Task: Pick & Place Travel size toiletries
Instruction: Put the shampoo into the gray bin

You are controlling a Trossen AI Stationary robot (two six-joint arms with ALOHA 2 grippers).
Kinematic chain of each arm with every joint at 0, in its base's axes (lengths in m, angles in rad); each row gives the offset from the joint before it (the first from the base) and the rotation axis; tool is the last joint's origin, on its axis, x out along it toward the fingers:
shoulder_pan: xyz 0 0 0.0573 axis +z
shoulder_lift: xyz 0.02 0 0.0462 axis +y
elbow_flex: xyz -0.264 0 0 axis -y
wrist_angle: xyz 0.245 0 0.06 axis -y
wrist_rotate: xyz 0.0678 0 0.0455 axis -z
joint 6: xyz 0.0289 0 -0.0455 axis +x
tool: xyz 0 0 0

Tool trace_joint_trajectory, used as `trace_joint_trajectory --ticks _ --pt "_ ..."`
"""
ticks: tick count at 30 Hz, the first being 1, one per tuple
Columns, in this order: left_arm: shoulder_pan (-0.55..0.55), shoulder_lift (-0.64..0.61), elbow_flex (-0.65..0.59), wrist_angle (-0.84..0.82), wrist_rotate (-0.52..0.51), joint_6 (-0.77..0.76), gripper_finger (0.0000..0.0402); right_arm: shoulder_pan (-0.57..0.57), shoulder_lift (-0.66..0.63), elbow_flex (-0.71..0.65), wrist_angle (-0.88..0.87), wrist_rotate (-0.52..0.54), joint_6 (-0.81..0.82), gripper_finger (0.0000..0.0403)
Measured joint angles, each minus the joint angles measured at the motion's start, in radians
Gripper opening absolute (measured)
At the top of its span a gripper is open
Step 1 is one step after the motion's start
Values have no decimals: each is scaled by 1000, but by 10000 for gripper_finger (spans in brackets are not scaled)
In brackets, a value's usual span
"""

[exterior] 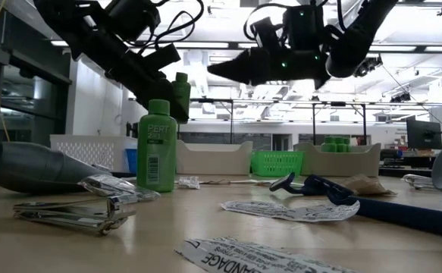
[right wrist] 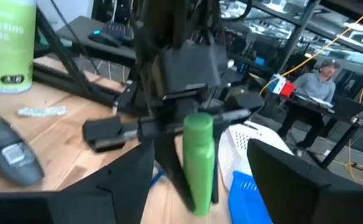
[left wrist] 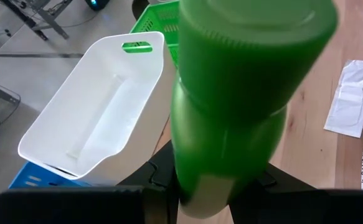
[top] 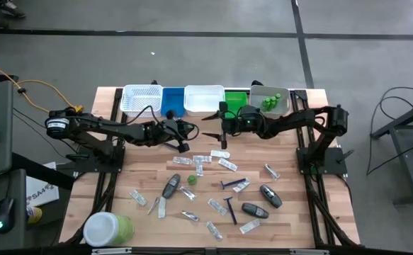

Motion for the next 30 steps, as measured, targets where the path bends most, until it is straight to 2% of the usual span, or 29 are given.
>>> trace_joint_trajectory --ticks 5,14,20,30 --pt "0 0 0 0 0 0 86 -5 1 20 -6 -8 16 248" --pt "0 0 0 -4 14 0 86 -14 121 121 -10 -38 40 247" --pt "0 0 0 -15 14 0 86 -13 127 137 -6 -56 51 247" --pt "0 0 -1 -24 26 1 86 -5 222 216 2 -103 66 247"
